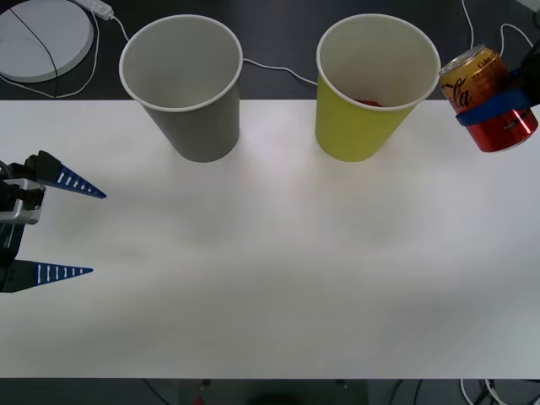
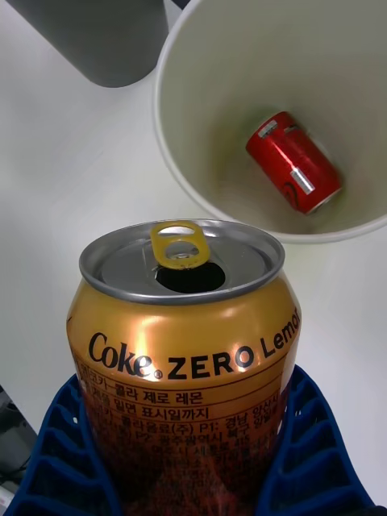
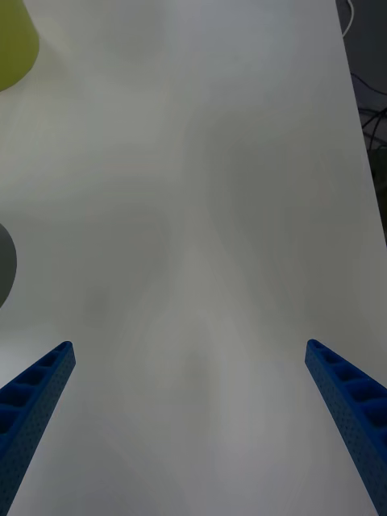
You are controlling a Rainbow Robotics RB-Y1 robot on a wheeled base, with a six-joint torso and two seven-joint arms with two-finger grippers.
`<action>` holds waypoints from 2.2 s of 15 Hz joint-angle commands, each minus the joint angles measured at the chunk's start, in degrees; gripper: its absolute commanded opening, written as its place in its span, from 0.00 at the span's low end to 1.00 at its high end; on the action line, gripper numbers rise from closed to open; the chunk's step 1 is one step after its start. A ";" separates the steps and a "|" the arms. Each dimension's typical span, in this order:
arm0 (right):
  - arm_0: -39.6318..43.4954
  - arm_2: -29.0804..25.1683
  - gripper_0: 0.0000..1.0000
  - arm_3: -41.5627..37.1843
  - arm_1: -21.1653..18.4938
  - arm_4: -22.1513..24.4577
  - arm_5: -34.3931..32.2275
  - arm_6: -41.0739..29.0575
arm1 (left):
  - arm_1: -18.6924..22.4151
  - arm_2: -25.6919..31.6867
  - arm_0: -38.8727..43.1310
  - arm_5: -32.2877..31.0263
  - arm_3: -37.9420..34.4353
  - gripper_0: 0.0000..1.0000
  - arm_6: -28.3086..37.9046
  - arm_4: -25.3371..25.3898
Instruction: Put the can into the green bin and the plastic bottle into the gray bin
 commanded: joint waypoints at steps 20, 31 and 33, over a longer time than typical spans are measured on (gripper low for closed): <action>-33.79 16.02 0.00 38.33 25.50 29.44 1.10 4.82 | 0.00 0.00 0.00 0.00 0.00 1.00 0.00 0.00; -33.79 16.02 1.00 37.89 24.00 27.95 -0.22 9.66 | 0.00 0.00 0.00 0.00 0.00 1.00 0.00 0.00; -33.70 16.02 1.00 37.71 21.90 23.82 -0.22 10.10 | 0.00 0.00 0.00 0.00 0.00 1.00 0.00 0.00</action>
